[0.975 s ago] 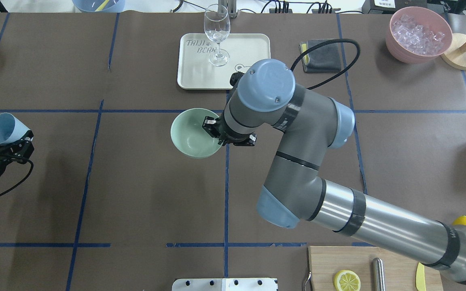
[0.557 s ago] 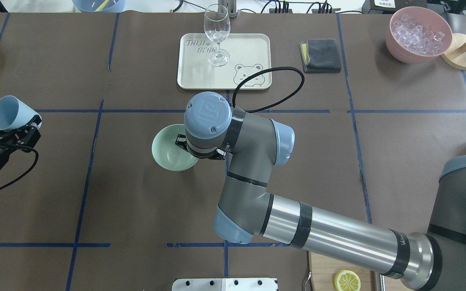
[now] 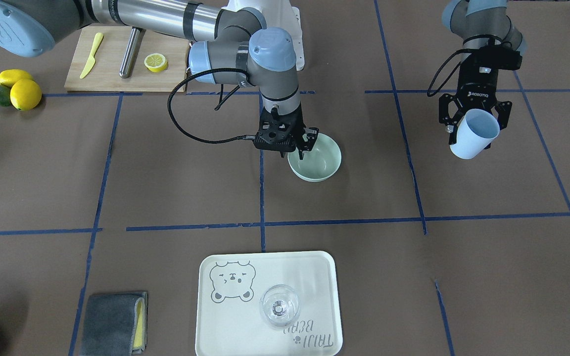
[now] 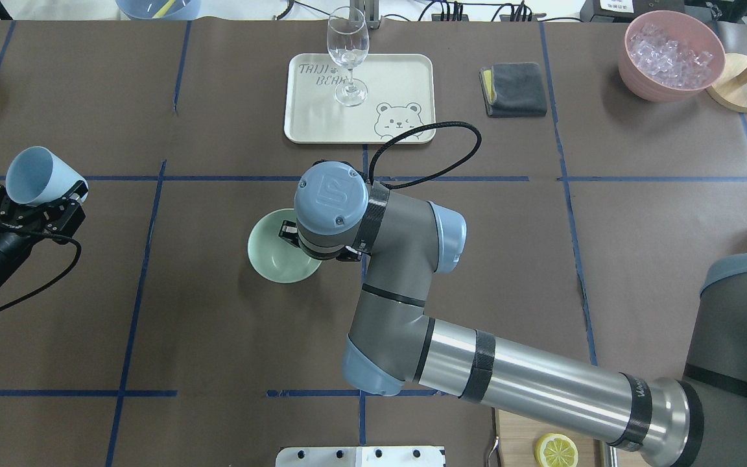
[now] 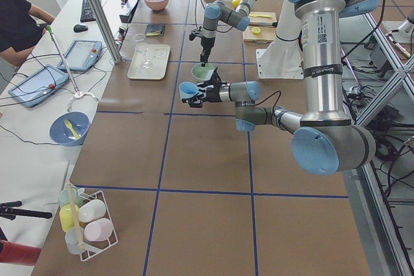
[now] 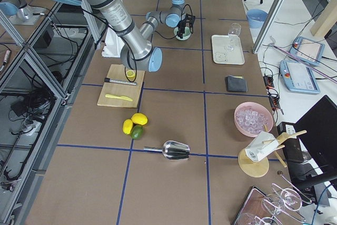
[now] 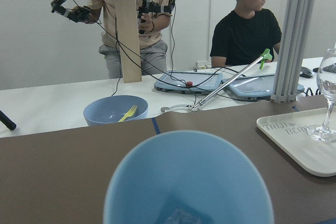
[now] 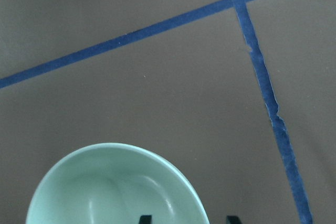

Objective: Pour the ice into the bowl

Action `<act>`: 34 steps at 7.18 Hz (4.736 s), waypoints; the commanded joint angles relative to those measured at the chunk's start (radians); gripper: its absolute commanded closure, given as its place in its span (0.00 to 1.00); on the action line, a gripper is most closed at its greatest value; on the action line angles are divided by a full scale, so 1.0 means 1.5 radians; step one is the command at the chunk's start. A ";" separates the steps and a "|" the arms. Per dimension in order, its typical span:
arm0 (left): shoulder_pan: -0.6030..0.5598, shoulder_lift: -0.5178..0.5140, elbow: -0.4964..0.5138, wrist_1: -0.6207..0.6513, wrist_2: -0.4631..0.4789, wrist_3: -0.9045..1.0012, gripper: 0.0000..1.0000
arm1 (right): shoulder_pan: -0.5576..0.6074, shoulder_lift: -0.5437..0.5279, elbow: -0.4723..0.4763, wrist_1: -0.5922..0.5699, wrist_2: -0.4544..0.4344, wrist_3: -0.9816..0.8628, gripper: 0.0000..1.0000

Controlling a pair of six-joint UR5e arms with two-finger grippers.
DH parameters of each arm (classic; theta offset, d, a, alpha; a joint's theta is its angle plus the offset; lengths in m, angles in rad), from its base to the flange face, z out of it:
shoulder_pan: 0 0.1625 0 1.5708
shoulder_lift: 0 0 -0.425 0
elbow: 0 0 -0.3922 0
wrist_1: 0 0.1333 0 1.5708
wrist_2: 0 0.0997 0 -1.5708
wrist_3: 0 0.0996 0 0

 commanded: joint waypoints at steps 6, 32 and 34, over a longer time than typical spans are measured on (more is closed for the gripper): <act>0.150 -0.157 -0.021 0.449 0.242 0.094 1.00 | 0.090 -0.195 0.232 0.001 0.083 -0.029 0.00; 0.182 -0.307 -0.001 0.802 0.425 0.735 1.00 | 0.091 -0.255 0.281 0.011 0.082 -0.058 0.00; 0.182 -0.310 -0.037 0.801 0.413 0.759 1.00 | 0.091 -0.255 0.281 0.011 0.083 -0.058 0.00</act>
